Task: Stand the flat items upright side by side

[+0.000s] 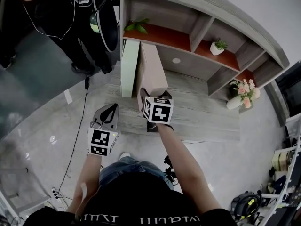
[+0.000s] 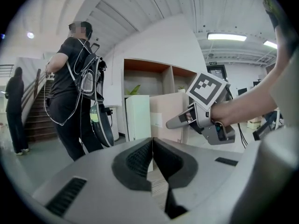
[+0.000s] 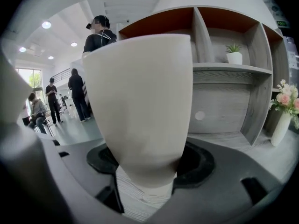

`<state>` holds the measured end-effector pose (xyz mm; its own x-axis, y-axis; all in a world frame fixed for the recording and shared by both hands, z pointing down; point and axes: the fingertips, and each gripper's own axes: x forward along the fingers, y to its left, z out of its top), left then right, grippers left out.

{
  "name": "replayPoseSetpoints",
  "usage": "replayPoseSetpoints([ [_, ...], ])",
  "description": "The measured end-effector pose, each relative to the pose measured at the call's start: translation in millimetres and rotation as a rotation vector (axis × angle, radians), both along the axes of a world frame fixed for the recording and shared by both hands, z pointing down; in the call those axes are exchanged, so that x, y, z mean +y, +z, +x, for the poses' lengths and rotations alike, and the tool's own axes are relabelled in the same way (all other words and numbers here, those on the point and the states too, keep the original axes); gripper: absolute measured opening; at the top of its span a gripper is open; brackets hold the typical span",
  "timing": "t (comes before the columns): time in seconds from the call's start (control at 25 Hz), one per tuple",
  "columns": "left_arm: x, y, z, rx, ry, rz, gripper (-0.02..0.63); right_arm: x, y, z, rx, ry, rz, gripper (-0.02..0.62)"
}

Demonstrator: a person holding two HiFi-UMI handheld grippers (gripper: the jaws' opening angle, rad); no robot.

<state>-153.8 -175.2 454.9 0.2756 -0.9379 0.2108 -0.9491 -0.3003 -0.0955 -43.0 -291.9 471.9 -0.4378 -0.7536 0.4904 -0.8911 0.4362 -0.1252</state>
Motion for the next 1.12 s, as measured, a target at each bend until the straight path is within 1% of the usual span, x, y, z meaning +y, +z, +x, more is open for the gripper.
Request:
replayPoseSetpoints([
  [0.08,-1,1,-8,0.005,-0.011,0.0,0.012,0,0,-8,-0.017,-0.025,0.003,0.328],
  [0.28,0,4,-16,0.011,-0.017,-0.009,0.012,0,-1,-25,-0.041,-0.127,-0.02,0.339],
  [0.44,0,2,-22,0.016,-0.018,0.0,0.012,6,-2,-36,-0.045,-0.242,-0.054,0.356],
  [0.56,-2,2,-26,0.019,-0.022,0.002,0.012,11,-2,-40,-0.037,-0.333,-0.06,0.359],
  [0.64,-3,2,-27,0.019,-0.022,0.004,0.012,14,-1,-39,-0.017,-0.393,-0.045,0.359],
  [0.76,-5,3,-27,0.016,-0.016,0.005,0.012,16,2,-35,0.061,-0.463,0.013,0.356],
  [0.84,-7,5,-28,0.014,-0.015,-0.001,0.012,15,4,-35,0.082,-0.478,0.035,0.352],
  [1.12,-16,2,-35,0.013,-0.026,0.01,0.012,0,3,-49,0.047,-0.446,0.042,0.351],
])
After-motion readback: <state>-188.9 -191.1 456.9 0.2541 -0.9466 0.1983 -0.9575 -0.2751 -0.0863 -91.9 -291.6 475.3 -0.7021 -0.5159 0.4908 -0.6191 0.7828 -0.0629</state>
